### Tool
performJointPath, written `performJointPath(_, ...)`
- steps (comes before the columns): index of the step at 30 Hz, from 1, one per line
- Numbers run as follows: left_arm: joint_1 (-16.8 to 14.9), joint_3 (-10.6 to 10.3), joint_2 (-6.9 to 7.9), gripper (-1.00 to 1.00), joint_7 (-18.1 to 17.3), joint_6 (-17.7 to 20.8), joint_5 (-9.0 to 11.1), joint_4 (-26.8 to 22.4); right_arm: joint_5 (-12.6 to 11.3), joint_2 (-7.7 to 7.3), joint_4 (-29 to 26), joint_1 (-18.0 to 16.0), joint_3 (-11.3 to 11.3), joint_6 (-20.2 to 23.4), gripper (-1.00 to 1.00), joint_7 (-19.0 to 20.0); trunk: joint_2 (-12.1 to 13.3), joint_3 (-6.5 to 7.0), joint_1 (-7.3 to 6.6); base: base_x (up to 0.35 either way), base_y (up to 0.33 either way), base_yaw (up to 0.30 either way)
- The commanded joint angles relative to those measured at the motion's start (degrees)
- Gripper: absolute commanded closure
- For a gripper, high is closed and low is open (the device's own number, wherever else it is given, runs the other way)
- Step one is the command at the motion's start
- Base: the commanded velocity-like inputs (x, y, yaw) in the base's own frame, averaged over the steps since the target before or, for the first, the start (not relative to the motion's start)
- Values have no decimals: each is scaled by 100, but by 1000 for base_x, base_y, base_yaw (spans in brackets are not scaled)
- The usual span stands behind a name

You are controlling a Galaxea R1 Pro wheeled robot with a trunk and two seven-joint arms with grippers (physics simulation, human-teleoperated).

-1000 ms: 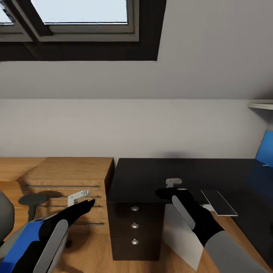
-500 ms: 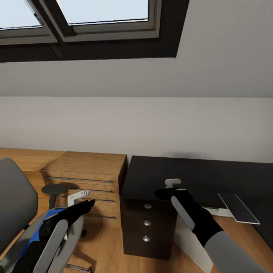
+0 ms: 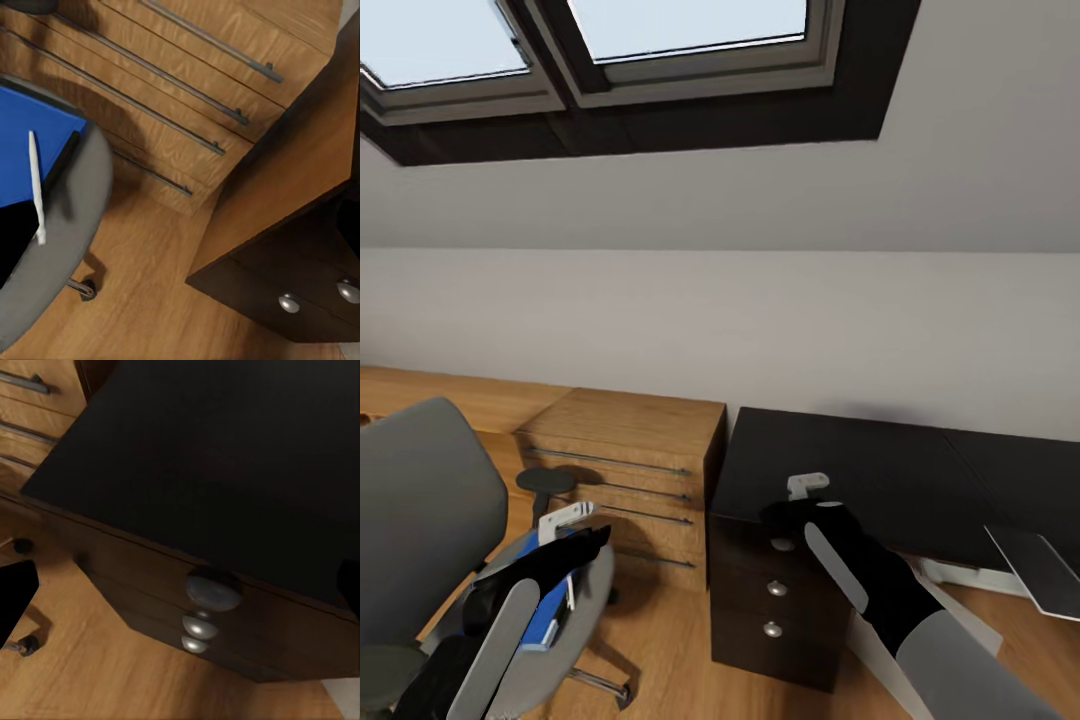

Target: In the bedroom, organize the workspace by keeping the computer under the desk, ensuring the monitor is on the desk, placing the keyboard on the desk next to the monitor, placing the mouse on the desk next to the keyboard, moving the folder from the swivel chair onto the desk next to the mouse, stacking the notebook on top of the folder with the pen on top of the notebook, and positioning the swivel chair next to the desk.

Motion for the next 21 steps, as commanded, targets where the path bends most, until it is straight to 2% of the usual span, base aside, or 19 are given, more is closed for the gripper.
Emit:
performJointPath(1, -6, -12, 4, -100, 59, 7, 59, -5, -61, -7, -11, -5, 22, 12, -100, -57, -4, -12, 0, 0, 0, 248)
performJointPath(21, -6, -12, 6, -100, 54, 7, 59, -5, -54, 44, -11, -4, 25, 9, -100, -65, -4, -91, 0, 0, 0, 257)
